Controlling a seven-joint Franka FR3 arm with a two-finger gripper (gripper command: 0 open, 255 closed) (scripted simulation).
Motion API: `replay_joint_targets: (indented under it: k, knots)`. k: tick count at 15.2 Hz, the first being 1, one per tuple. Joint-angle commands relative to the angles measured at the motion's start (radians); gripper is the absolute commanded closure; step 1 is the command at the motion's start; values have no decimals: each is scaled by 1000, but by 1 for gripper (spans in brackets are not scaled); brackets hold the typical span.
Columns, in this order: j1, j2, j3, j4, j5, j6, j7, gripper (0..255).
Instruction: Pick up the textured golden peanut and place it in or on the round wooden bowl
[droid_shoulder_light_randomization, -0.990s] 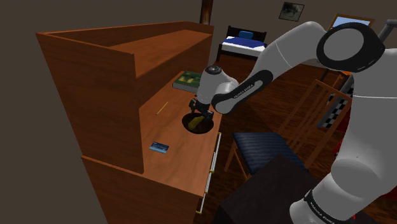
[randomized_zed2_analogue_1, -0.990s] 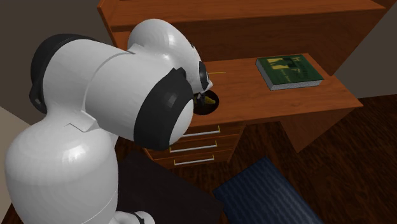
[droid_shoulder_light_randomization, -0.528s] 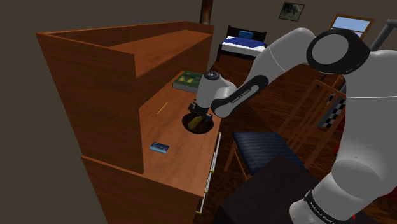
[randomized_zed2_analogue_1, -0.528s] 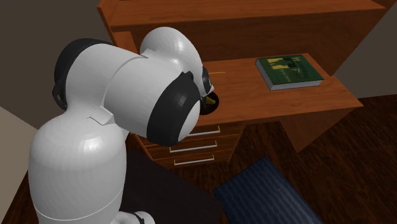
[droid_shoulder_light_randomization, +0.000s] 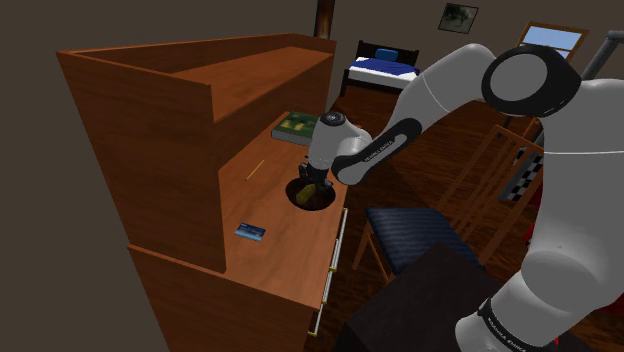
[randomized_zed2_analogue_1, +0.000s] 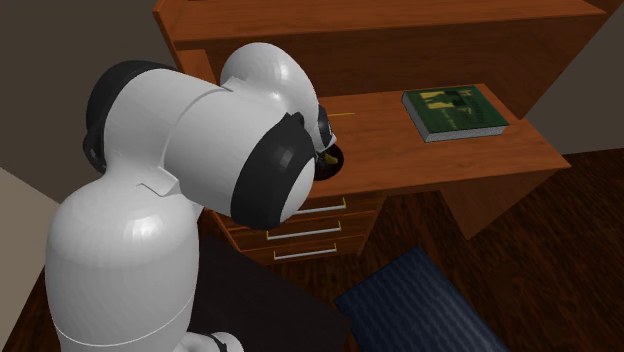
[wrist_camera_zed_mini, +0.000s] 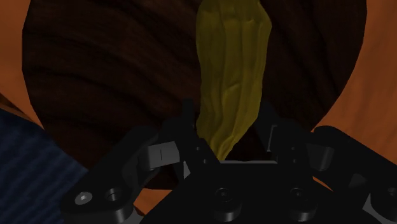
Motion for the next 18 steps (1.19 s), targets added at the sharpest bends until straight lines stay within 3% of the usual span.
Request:
replay_joint_targets:
  k: [1,7,18]
  knots:
    - [0,0,0,0,0,0,0,255]
    - [0,0,0,0,0,0,0,255]
    - [-53,-111,74,-14,113,-87,-101,255]
